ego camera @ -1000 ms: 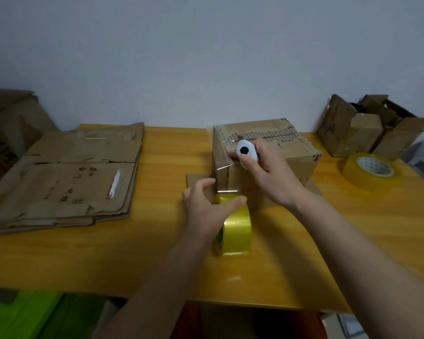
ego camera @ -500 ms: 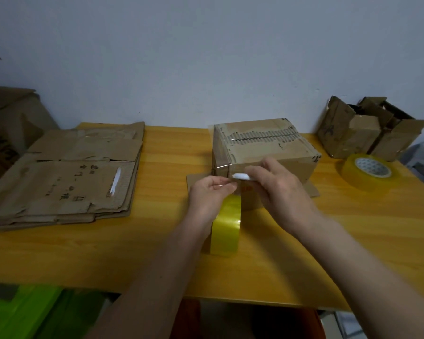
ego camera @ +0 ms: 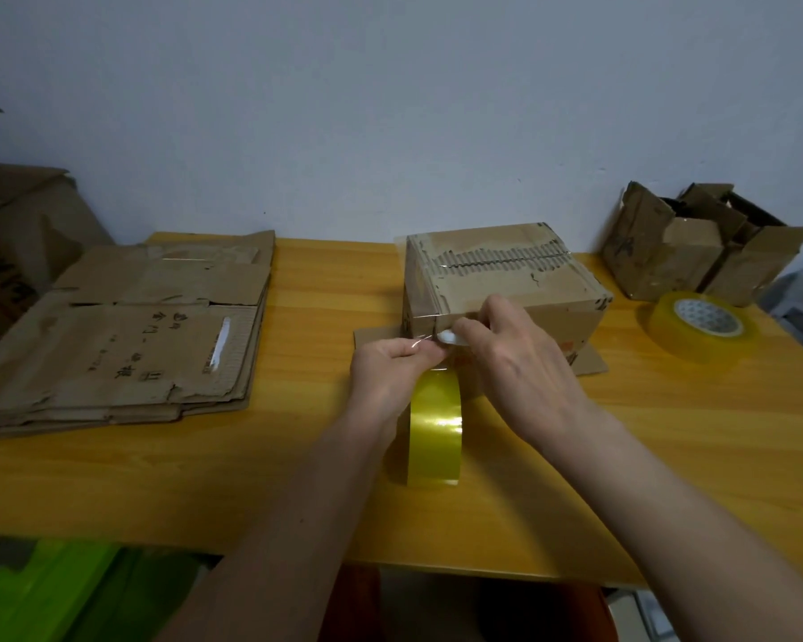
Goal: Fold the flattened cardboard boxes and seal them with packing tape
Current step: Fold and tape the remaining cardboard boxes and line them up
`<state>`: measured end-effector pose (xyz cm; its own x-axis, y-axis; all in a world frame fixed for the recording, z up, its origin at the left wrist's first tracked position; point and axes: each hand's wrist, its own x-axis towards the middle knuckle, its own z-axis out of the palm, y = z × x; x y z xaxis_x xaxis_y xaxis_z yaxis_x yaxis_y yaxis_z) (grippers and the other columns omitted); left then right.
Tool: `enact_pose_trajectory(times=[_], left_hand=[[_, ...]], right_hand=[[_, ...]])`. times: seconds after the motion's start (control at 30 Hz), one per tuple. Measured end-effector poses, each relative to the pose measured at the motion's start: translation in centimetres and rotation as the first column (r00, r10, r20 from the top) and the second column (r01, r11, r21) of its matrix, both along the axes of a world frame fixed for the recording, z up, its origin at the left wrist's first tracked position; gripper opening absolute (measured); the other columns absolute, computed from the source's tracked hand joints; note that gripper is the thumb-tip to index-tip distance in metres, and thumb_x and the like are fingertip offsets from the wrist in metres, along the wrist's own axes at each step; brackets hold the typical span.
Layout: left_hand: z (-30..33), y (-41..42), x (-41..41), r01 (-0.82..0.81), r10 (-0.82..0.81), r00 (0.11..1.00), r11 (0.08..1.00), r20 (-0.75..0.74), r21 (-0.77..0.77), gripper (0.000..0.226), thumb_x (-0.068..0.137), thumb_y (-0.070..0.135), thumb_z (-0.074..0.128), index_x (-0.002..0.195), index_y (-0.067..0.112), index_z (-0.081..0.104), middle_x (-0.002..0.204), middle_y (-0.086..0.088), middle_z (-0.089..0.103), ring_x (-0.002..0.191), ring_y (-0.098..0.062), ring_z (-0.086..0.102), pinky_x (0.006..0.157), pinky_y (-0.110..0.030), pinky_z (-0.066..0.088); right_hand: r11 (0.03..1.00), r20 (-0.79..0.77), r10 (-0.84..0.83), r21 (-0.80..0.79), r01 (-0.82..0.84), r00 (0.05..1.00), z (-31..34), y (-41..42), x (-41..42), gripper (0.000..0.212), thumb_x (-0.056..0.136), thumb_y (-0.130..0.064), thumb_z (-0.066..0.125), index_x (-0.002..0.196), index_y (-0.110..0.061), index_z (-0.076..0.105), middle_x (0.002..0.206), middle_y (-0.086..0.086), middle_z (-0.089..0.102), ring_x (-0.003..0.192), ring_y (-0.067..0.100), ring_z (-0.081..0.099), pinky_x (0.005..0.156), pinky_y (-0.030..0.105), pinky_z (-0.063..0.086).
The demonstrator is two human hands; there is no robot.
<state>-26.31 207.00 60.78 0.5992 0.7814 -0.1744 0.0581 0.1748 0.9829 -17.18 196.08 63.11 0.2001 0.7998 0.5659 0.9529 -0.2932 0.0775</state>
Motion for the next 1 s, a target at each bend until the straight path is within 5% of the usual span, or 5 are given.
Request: enact_pose_trajectory(times=[0.23, 0.43, 0.57, 0.73, 1.0], left_hand=[[0.1, 0.3, -0.4, 0.049, -0.048, 0.999, 0.997, -0.025, 0.053, 0.005, 0.078, 0.018, 0.079, 0.078, 0.017, 0.075, 0.078, 0.005, 0.074, 0.077, -0.008, 0.068, 0.072, -0.019, 0.052], [0.1, 0.4, -0.6, 0.083, -0.082, 0.997, 0.995, -0.017, 0.064, 0.009, 0.079, 0.019, 0.078, 0.072, 0.02, 0.073, 0.073, 0.005, 0.074, 0.075, -0.011, 0.068, 0.076, -0.028, 0.054], [0.2, 0.6, -0.7, 0.1, -0.098, 0.995, 0.992, -0.028, 0.076, 0.011, 0.079, 0.021, 0.078, 0.07, 0.02, 0.073, 0.071, 0.007, 0.073, 0.074, -0.011, 0.066, 0.084, -0.034, 0.053], [0.1, 0.9, -0.7, 0.124, -0.121, 0.992, 0.987, -0.037, 0.098, 0.011, 0.079, 0.023, 0.078, 0.069, 0.02, 0.073, 0.07, 0.007, 0.072, 0.074, -0.01, 0.066, 0.083, -0.034, 0.052], [-0.3, 1.3, -1.4, 0.204, -0.203, 0.979, 0.973, -0.021, 0.106, 0.005, 0.08, 0.02, 0.076, 0.079, 0.016, 0.075, 0.075, 0.001, 0.073, 0.07, -0.008, 0.066, 0.072, -0.027, 0.049]], right_hand=[[0.996, -0.26, -0.057, 0.053, 0.073, 0.964, -2.1, -3.2, 3.6, 0.01, 0.084, -0.004, 0.068, 0.094, -0.004, 0.065, 0.08, 0.006, 0.051, 0.069, 0.023, 0.048, 0.051, 0.026, 0.03], [0.944, -0.684, -0.319, -0.289, 0.158, 0.656, -7.6, -4.8, 5.9, 0.016, 0.091, -0.021, 0.062, 0.088, -0.021, 0.046, 0.083, -0.008, 0.052, 0.08, 0.018, 0.053, 0.062, 0.028, 0.042], [0.937, -0.57, -0.336, -0.287, 0.201, 0.75, -7.0, -3.8, 6.2, 0.016, 0.086, -0.027, 0.068, 0.094, -0.019, 0.057, 0.099, -0.002, 0.05, 0.098, 0.021, 0.05, 0.076, 0.029, 0.044], [0.97, -0.246, 0.039, 0.241, 0.023, 0.968, -0.5, -0.4, 3.4, 0.015, 0.087, -0.022, 0.064, 0.093, -0.008, 0.065, 0.097, 0.007, 0.059, 0.092, 0.022, 0.052, 0.073, 0.025, 0.039], [0.981, -0.402, 0.182, 0.012, -0.194, 0.897, 0.1, 4.3, 5.6, 0.038, 0.091, -0.032, 0.06, 0.129, -0.028, 0.059, 0.138, -0.006, 0.052, 0.13, 0.019, 0.042, 0.108, 0.044, 0.032]])
